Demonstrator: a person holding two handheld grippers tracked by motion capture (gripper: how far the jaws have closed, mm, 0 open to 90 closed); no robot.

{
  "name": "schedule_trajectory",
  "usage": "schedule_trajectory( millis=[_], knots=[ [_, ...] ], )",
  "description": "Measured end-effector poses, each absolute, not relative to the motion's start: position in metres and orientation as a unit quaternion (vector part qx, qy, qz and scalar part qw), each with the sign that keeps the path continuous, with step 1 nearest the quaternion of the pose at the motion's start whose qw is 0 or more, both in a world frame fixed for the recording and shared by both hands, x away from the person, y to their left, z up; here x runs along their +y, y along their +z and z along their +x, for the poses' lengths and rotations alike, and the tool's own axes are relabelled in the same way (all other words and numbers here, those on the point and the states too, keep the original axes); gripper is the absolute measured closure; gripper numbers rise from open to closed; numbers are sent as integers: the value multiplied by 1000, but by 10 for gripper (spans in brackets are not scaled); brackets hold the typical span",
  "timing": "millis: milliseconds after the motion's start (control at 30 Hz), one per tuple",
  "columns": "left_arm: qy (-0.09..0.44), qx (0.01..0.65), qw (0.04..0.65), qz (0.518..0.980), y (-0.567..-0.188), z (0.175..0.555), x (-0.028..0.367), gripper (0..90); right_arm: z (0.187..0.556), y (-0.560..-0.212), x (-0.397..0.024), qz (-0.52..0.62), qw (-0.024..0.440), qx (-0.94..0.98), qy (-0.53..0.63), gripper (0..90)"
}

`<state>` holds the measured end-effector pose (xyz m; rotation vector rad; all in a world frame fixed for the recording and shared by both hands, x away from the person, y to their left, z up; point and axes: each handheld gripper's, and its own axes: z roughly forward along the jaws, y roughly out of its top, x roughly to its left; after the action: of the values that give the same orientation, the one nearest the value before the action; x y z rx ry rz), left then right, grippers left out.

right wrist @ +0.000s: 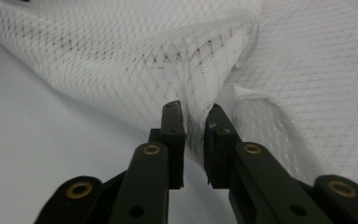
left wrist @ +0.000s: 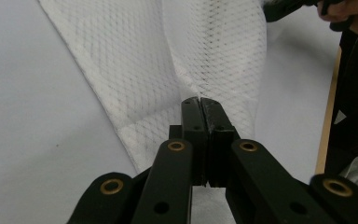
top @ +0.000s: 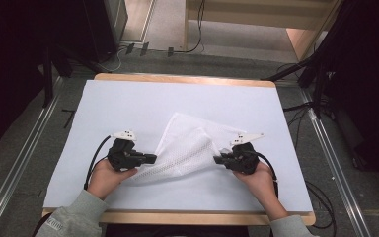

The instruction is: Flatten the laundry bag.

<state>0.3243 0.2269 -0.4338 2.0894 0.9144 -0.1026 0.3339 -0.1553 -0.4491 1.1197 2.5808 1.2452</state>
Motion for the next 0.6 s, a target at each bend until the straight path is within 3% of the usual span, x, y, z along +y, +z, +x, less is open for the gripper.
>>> schedule_trajectory(
  millis=[200, 600],
  knots=[
    [-22, 365, 427, 827, -413, 327, 232, 741, 332, -434, -161, 353, 67, 830, 427, 621],
    [0, 387, 408, 827, -408, 384, 230, 668, 338, -431, -171, 382, 83, 813, 432, 626]
  ],
)
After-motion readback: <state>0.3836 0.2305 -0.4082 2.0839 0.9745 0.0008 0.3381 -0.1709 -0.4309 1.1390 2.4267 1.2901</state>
